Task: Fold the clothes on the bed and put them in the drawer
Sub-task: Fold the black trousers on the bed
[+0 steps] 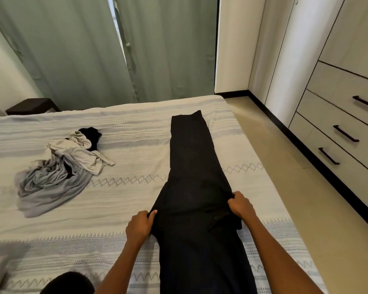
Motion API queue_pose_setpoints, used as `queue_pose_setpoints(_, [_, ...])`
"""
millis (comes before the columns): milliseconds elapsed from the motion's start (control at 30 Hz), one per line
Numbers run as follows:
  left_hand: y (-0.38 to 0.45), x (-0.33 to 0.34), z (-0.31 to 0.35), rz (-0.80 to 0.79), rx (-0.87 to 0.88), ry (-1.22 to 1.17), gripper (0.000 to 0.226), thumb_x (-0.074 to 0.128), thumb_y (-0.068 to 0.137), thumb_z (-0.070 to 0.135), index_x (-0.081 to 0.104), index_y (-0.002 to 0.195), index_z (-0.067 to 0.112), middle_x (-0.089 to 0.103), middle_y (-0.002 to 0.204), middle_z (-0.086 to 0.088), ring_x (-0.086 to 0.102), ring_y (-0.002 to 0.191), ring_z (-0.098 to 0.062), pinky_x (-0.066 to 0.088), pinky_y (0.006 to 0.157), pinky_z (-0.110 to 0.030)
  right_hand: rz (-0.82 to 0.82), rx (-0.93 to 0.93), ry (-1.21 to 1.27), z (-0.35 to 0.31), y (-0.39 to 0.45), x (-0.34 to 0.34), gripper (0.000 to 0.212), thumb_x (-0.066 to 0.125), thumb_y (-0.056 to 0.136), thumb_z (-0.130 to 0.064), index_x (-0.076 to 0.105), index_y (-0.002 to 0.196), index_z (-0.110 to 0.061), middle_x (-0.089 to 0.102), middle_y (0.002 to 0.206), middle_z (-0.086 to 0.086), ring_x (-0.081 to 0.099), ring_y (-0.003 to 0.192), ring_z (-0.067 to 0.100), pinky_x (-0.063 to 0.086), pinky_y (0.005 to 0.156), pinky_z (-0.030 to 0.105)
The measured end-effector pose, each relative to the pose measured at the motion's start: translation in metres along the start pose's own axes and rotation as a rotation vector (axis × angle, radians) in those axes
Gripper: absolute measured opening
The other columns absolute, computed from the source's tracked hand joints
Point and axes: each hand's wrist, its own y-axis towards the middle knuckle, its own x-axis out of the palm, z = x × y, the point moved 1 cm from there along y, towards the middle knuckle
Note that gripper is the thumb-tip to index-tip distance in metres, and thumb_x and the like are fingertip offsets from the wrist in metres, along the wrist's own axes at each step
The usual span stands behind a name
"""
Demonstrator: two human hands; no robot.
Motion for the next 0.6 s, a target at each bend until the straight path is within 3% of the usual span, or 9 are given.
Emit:
queue_pose_setpoints(100, [0.008, -0.004, -0.001, -0.062, 0.007, 0.127, 0.041, 0.045, 0.097, 0.058, 0.057, 0.086, 0.021, 0.061, 0.079, 0.004, 0.059, 0.073, -0.016, 0.049, 0.069, -0.031, -0.027, 0.032, -0.063, -0.001, 0.006, -0.003, 0.044, 0.046, 0.097, -0.026, 0.043, 0.138, -0.011, 0.054, 0.135, 0.018, 0.056, 0.118, 0.036, 0.045, 0.100, 0.043])
queue_pose_setpoints(200, [0.020, -0.011, 0.008, -0.035, 0.006, 0.029, 0.017, 0.052, 0.093, 0.041, 0.051, 0.102, 0.027, 0.063, 0.085, 0.006, 0.062, 0.079, -0.017, 0.045, 0.073, -0.032, 0.021, 0.031, -0.042, -0.014, 0.018, -0.009, 0.048, 0.049, 0.095, -0.031, 0.044, 0.139, -0.014, 0.056, 0.136, 0.015, 0.057, 0.119, 0.035, 0.046, 0.100, 0.044])
queue_pose_setpoints(267, [0.035, -0.011, 0.019, 0.002, 0.082, -0.075, 0.024, 0.054, 0.093, 0.033, 0.051, 0.116, 0.027, 0.065, 0.097, 0.004, 0.064, 0.088, -0.018, 0.048, 0.078, -0.033, 0.058, 0.003, 0.028, -0.026, 0.035, -0.009, 0.053, 0.051, 0.096, -0.035, 0.042, 0.145, -0.016, 0.053, 0.143, 0.014, 0.054, 0.126, 0.036, 0.043, 0.104, 0.047])
queue_pose_setpoints(400, [0.070, -0.002, 0.058, -0.045, 0.240, -0.142, 0.041, 0.048, 0.101, 0.037, 0.046, 0.139, 0.023, 0.055, 0.134, -0.006, 0.058, 0.118, -0.023, 0.047, 0.097, -0.036, 0.063, -0.047, 0.098, -0.057, 0.063, -0.006, 0.062, 0.052, 0.100, -0.044, 0.035, 0.151, -0.013, 0.045, 0.152, 0.013, 0.047, 0.135, 0.036, 0.037, 0.111, 0.048])
queue_pose_setpoints(500, [0.104, 0.006, 0.089, -0.081, 0.187, -0.158, 0.052, 0.042, 0.103, 0.045, 0.040, 0.148, 0.020, 0.050, 0.142, -0.012, 0.053, 0.126, -0.029, 0.045, 0.104, -0.044, 0.072, -0.027, 0.094, -0.077, 0.089, -0.004, 0.062, 0.049, 0.101, -0.047, 0.035, 0.151, -0.011, 0.046, 0.152, 0.013, 0.047, 0.136, 0.035, 0.037, 0.112, 0.047])
queue_pose_setpoints(600, [0.147, 0.014, 0.119, -0.093, 0.086, -0.132, 0.056, 0.035, 0.103, 0.052, 0.048, 0.139, 0.011, 0.053, 0.137, -0.014, 0.055, 0.122, -0.032, 0.045, 0.101, -0.043, 0.065, 0.001, 0.091, -0.101, 0.126, -0.004, 0.062, 0.046, 0.103, -0.046, 0.033, 0.152, -0.011, 0.045, 0.151, 0.014, 0.046, 0.136, 0.035, 0.038, 0.112, 0.046])
